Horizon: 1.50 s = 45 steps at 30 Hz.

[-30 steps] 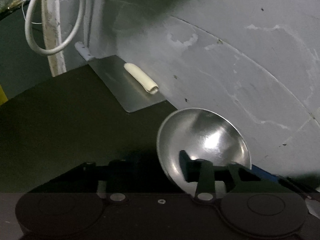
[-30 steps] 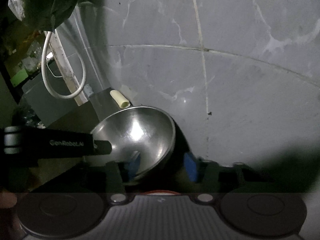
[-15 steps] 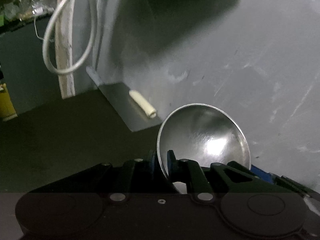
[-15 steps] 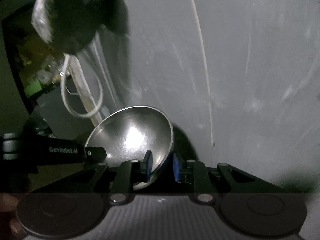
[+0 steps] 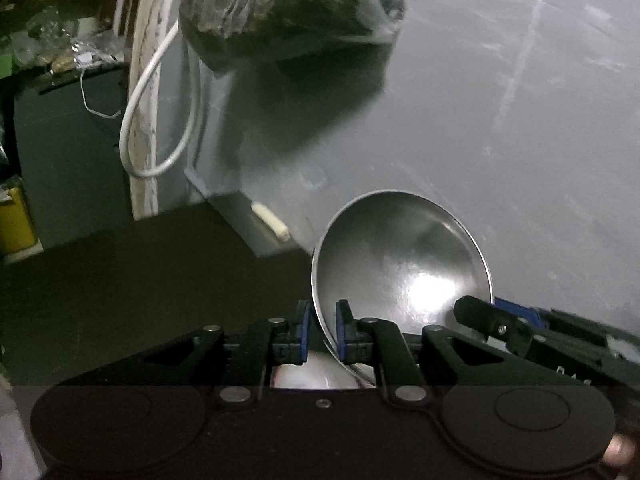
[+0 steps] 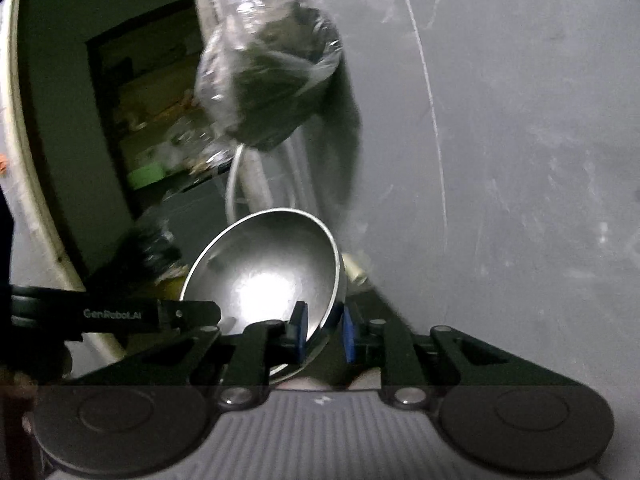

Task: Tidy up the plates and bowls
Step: 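Grasp the steel bowl rim with both grippers and lift it off the table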

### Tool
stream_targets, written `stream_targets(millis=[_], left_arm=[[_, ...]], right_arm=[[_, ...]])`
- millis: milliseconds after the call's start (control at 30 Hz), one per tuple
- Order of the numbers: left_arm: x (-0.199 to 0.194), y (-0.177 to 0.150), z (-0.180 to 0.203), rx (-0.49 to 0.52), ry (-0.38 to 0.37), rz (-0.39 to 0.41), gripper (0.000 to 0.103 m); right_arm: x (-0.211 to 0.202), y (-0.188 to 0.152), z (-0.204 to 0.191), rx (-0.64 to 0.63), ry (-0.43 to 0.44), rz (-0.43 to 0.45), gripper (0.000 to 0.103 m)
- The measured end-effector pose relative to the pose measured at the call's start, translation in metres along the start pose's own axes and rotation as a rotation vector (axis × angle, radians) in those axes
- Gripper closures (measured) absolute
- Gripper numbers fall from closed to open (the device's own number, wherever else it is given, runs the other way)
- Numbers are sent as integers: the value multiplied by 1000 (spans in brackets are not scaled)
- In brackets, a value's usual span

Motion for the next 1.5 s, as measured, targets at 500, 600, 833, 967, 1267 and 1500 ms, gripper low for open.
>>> stream_targets(millis=[500,600,833,967,1267,1500], left_arm=[[-49,-132,-6,-21,-67,-337,88],[-54,-154,-8,-36,-58,-390,88],[-65,-177,-8,5,-41,-479,88],[-63,-186,-13,-15,-35,-535,88],[-71,-196,-27,-59,16,-590,88],[-68,-196,-27,-54,52,-610,88]], right_arm=[[-71,-82,-29,83,99,-370,83],[-83,-104,-32,80,110,-429,83],[-94,-132,-41,78,154,-536,82],[-91,-142,-45,78,179,-600,81],[-76,-152,-50,82,246,-676,81],[-68,-153,-52,80,270,-697,81]])
Point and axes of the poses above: each gripper's, at about its wrist camera, not at the fingertips, and x roughly the way its jaws point, z to its right, y to its top, the point moved 3 cm from there along x, roughly the way its jaws point, and after that the axes turned 8 degrees about y, right-handed, at the moved point
